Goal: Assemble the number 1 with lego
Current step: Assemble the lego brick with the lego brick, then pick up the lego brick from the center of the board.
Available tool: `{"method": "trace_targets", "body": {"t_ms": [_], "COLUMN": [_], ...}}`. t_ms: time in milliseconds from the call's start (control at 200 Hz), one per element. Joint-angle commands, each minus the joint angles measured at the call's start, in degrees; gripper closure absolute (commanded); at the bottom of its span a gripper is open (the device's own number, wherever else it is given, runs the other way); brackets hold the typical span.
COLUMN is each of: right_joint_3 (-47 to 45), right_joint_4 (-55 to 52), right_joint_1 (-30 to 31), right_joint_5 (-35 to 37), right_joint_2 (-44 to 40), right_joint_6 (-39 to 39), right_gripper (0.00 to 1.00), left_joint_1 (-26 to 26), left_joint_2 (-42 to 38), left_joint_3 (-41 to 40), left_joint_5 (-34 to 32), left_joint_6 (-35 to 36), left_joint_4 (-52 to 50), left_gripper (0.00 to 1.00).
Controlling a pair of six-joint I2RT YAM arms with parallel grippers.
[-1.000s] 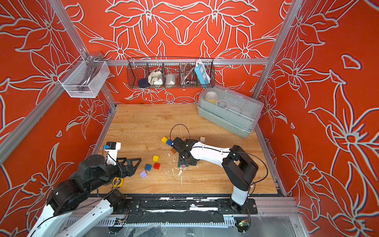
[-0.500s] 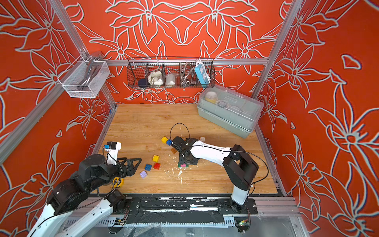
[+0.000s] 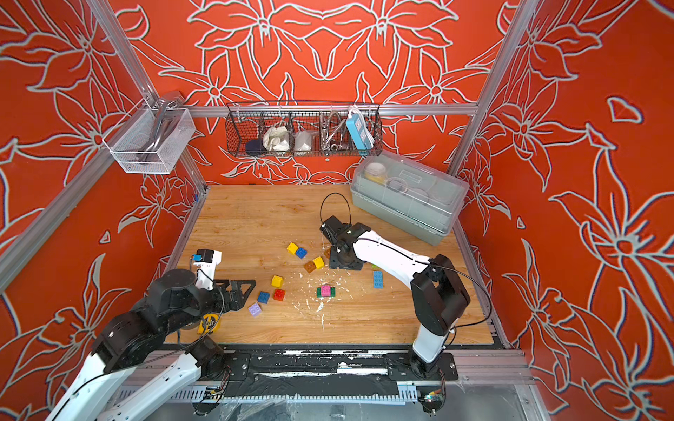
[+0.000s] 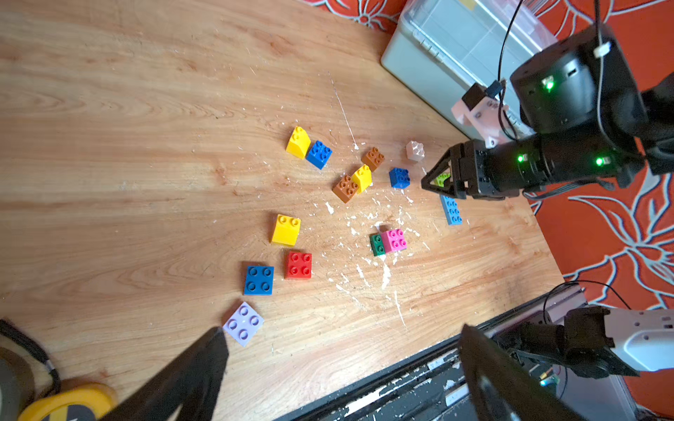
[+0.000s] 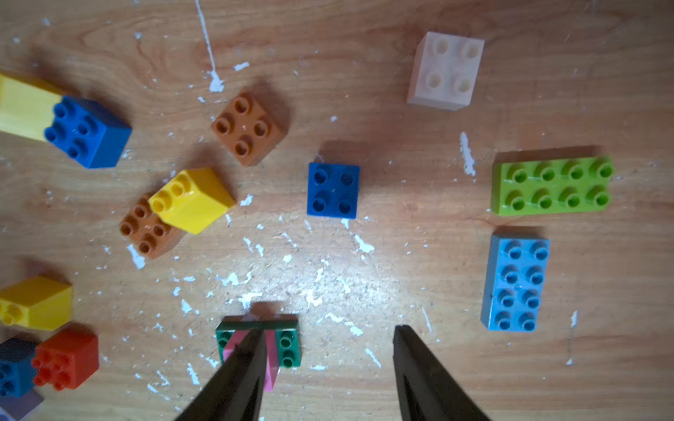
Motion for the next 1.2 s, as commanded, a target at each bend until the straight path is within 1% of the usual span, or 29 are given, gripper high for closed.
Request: {"method": "trace_targets", "body": {"t_ms": [0,25,80,215,445,776,1006,1091,1161,1196], "right_joint_3": [2.9,3.2,4.0,5.6,8.1,9.7,8.7,8.1,7.6,7.1], "right_joint_4": [-1.1,-0.9,-0.7,0.3,0.3,1.6,1.5,1.6,1.4,1.5], "right_joint_1": [-1.5,-1.9,-3.1,-5.0,-6.5,-7.1,-7.1,-7.1,-7.0,-7.0], "right_joint_5": [-1.4,-1.6,-2.7,-4.2,-4.5,-5.3,-5.1,-5.2,-5.3,-5.4], "right_joint_2": [3.2,3.8,5.0,8.0,12.7,16.2,17.1,16.9,16.3,15.7], "right_joint_6": [-3.3,-3.4,-3.9,-5.1,-5.6,-4.7,-3.8,-3.4,-3.0,-2.8], "right_gripper": [0.40,0.40,0.40,0.40,0.40,0.45,0.55,0.63,0.72,0.74], "left_joint_1": [0.3,0.2,-0.4,-1.5,-1.5,-1.3,-0.8,-0.6,-0.4,-0.3], "left_joint_2": [6.3,7.2,8.5,8.8,6.7,3.4,2.2,1.7,1.2,1.0], "left_joint_3": [-5.0,-6.9,-10.9,-17.7,-18.9,-19.4,-19.5,-19.5,-19.6,-19.6], "left_joint_5": [8.5,10.3,11.6,10.7,12.8,12.2,12.4,12.4,12.4,12.4], "left_joint_6": [-5.0,-6.4,-9.5,-12.8,-12.5,-13.4,-13.9,-14.0,-14.0,-14.0], "left_joint_4": [8.4,11.2,16.8,24.2,26.1,25.3,24.9,24.5,24.2,24.0], "left_gripper": [0.02,0.02,0.01,0.01,0.01,0.02,0.03,0.03,0.03,0.03]}}
